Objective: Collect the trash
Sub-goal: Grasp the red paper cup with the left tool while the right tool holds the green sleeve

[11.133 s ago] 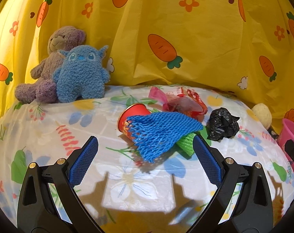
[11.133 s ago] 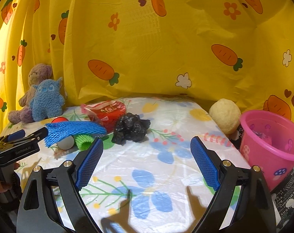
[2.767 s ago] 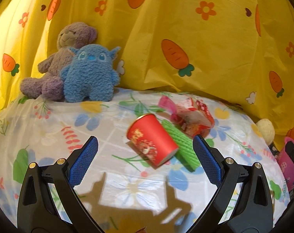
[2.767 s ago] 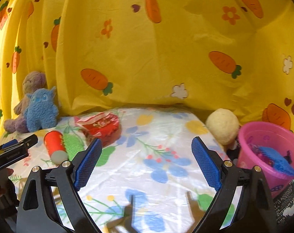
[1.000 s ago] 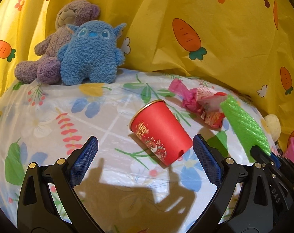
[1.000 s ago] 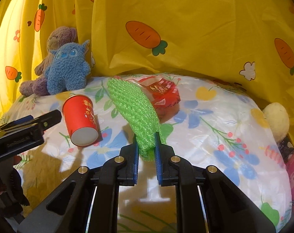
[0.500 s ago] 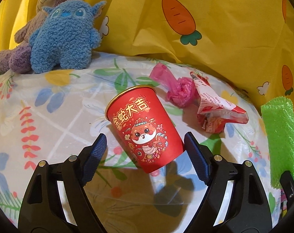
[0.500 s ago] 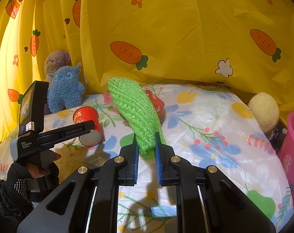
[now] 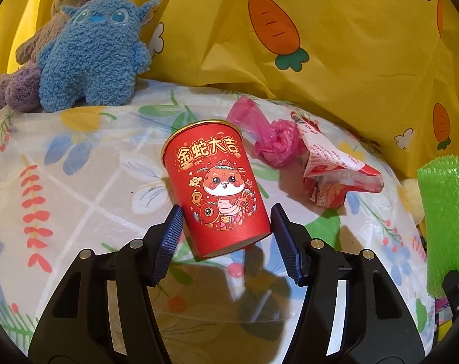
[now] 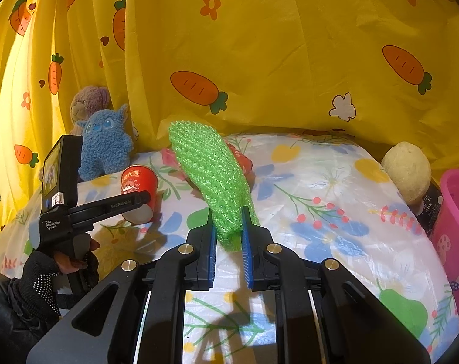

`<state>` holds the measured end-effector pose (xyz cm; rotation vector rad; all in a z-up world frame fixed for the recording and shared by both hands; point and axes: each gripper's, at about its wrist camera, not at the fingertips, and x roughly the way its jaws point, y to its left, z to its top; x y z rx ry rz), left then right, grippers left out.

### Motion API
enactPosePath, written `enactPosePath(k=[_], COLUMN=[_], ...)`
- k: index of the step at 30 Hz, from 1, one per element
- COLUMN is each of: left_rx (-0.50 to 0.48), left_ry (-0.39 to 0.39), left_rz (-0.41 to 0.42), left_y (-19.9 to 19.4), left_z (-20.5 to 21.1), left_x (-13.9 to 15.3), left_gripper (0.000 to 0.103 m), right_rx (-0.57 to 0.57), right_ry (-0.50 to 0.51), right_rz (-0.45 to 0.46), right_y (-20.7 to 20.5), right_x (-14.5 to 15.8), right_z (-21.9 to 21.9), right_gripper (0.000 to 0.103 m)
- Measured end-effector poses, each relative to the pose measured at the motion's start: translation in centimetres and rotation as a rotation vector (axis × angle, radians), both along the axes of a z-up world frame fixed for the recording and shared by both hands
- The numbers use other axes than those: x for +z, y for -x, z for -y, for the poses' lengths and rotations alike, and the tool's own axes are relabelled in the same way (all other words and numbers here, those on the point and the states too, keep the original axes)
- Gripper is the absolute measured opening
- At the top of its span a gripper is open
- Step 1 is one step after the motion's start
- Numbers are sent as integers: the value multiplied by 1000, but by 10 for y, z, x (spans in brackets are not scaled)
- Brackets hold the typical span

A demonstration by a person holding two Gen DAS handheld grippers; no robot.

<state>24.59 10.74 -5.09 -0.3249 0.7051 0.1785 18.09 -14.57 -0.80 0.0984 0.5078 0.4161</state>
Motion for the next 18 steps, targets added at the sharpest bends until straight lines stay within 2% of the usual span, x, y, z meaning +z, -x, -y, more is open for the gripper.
enactPosePath(k=[11, 18], left_rx=[-19, -77], left_ry=[-126, -148], left_rz=[85, 152], left_y=[43, 69], left_z=[25, 50], left_x=[39, 60], left_gripper=[56, 56], right_rx=[-36, -73], right_ry=[-12, -27], right_rz=[24, 37], right_y=[12, 23], right_x=[9, 16], right_z=[12, 28], right_gripper=[16, 16])
